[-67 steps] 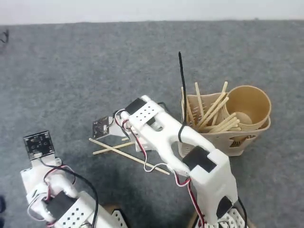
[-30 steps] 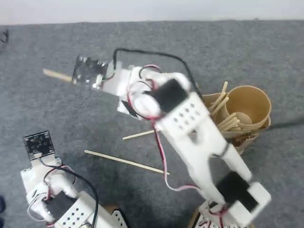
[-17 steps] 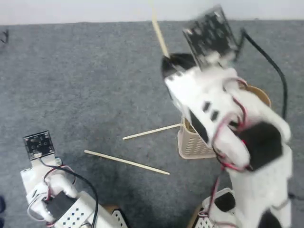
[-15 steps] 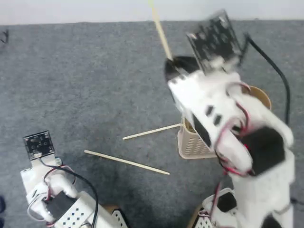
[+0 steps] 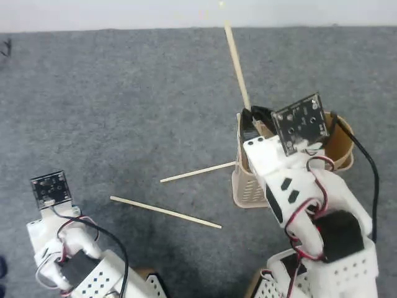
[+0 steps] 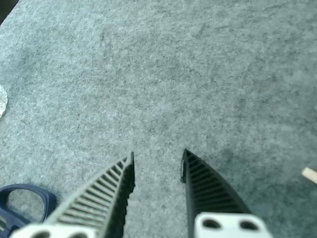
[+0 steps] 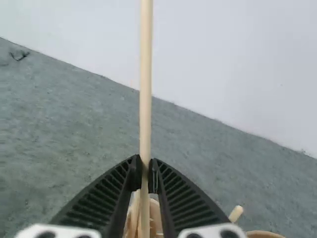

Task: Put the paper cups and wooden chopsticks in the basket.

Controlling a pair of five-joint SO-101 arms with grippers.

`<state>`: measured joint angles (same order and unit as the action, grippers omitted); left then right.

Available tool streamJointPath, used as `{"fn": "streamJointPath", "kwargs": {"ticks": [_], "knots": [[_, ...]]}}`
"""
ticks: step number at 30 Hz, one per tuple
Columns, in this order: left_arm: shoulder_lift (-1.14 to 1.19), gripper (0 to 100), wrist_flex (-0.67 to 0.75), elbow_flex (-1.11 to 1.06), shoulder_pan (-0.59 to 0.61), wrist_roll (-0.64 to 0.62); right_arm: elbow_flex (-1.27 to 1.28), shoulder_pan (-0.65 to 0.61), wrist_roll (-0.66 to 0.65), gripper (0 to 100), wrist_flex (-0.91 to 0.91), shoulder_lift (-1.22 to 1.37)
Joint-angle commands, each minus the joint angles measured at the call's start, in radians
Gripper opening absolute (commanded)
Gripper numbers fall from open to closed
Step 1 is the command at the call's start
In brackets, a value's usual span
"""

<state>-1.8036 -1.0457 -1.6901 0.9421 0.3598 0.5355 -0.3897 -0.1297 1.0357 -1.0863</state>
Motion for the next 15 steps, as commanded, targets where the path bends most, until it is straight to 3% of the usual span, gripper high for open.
{"fn": "streamJointPath", "kwargs": {"ticks": [1,3,8,15], "knots": [[-0.018,14,0.014,0.008,-0.003,0.008,-0.005,0.035,-0.02,1.0,-0.027,0.031],[-0.018,14,0.014,0.008,-0.003,0.008,-0.003,0.039,-0.012,5.2,-0.021,0.035],[-0.018,14,0.014,0.008,-0.003,0.008,0.0,0.038,-0.011,33.7,-0.018,0.035],[-0.018,14,0.014,0.008,-0.003,0.008,0.0,0.033,-0.021,24.1,-0.024,0.035]]}}
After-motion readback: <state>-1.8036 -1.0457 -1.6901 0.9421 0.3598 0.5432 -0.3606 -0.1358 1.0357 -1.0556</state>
